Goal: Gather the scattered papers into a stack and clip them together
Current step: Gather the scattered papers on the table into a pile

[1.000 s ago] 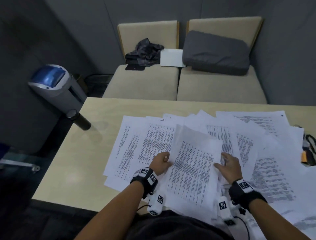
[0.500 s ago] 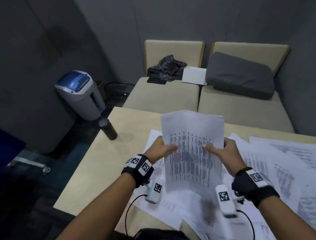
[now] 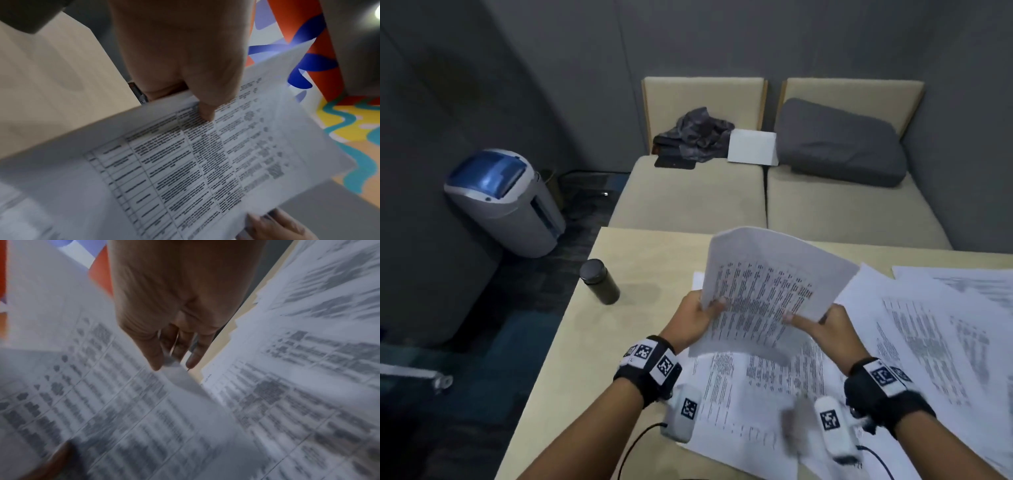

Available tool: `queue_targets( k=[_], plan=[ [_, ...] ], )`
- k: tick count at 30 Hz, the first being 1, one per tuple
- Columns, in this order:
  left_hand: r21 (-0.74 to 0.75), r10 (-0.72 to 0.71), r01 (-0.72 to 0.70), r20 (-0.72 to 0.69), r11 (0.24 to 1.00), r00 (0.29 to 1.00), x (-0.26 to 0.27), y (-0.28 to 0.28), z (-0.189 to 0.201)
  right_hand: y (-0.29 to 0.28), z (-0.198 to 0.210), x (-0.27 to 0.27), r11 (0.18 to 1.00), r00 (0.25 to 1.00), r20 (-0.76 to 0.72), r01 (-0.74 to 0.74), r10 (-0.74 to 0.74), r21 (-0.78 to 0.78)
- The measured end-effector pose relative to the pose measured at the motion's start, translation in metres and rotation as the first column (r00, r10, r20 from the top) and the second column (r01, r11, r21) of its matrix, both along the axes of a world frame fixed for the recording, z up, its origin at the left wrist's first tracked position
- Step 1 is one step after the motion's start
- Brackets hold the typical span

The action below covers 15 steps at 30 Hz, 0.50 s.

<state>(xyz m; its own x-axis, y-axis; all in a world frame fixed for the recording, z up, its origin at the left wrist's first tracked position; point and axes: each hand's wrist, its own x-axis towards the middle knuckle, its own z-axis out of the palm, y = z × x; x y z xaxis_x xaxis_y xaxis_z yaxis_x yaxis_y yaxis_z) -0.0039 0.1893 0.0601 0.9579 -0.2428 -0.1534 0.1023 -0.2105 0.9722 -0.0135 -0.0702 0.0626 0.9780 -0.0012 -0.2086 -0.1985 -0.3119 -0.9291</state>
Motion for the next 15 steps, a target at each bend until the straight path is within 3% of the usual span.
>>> queue_targets(
  k=[4,7,11,15],
  plan=[
    [0.219,0.108,-0.113,0.039,0.969,0.993,0.021,0.024,-0.015,-0.033,-0.014,-0.005,0.990,0.989,-0.052,0.138,-0.140,-0.033],
    [0.490,0.118,-0.096,-0.015,0.867,0.993,0.023,0.046,-0.030,-0.075,-0.053,-0.020,0.960,0.934,-0.235,0.243,-0.269,-0.136],
    [0.571,0.225,-0.087,-0.175,0.816,0.958,0.003,0.075,-0.061,-0.115,-0.093,-0.038,0.928,0.842,-0.404,0.271,-0.356,-0.255],
    [0.619,0.284,-0.066,-0.260,0.782,0.923,-0.018,0.081,-0.083,-0.113,-0.095,-0.035,0.943,0.787,-0.519,0.278,-0.333,-0.182]
  ],
)
